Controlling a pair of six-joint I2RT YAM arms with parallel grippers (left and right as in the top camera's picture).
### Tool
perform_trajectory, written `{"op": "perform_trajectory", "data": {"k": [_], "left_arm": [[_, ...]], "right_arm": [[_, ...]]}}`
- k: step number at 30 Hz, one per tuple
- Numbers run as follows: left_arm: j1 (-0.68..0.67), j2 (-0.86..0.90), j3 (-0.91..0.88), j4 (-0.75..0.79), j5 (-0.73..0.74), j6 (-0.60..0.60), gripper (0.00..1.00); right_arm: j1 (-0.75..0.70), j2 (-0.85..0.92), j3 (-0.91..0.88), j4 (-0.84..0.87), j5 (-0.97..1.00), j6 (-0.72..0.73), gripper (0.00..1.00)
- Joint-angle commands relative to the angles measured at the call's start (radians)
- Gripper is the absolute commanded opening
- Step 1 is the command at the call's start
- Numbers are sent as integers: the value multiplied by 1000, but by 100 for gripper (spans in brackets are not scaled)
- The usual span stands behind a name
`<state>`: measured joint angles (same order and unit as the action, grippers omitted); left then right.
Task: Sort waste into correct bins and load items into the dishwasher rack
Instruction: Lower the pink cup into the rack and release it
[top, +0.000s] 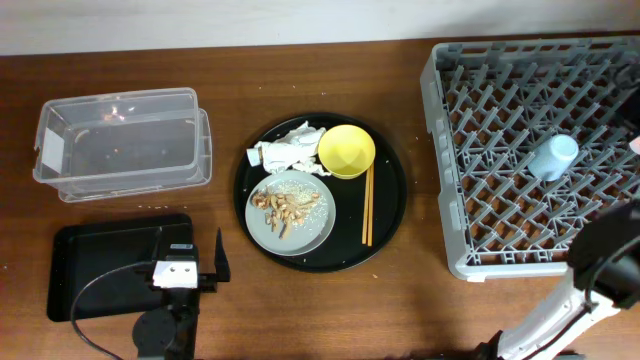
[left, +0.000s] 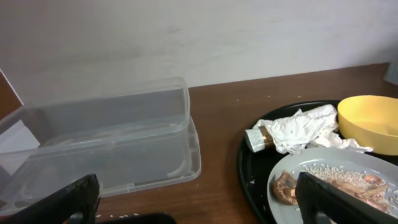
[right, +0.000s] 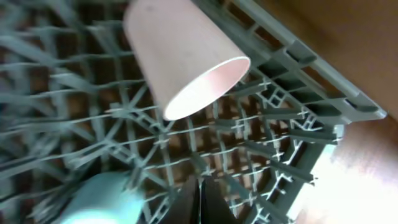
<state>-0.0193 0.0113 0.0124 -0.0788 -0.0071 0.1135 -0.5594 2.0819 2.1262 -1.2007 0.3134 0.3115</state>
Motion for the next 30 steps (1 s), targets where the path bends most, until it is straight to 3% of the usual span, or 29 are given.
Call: {"op": "perform_trajectory", "data": {"k": [1, 2, 3, 7, 18, 24, 25, 30], "left_arm": [[1, -3, -4, -5, 4, 16, 99], [1, -3, -4, -5, 4, 16, 99], [1, -3, -4, -5, 4, 16, 99], [1, -3, -4, -5, 4, 16, 99], [1, -3, -4, -5, 4, 16, 99], [1, -3, -4, -5, 4, 16, 99], [1, -3, -4, -5, 4, 16, 99], [1, -3, -4, -5, 4, 16, 99]], "right_arm": [[9, -122, 6, 30, -112, 12, 23], [7, -117, 6, 64, -102, 11, 77], [3, -97, 6, 74, -97, 11, 81], [1, -31, 4, 73, -97, 124, 81], [-82, 121, 4, 226, -239, 124, 80], [-82, 152, 4, 261, -249, 169, 70], [-82, 152, 3, 275, -245, 169, 59], [-82, 152, -69, 393, -234, 169, 52]]}}
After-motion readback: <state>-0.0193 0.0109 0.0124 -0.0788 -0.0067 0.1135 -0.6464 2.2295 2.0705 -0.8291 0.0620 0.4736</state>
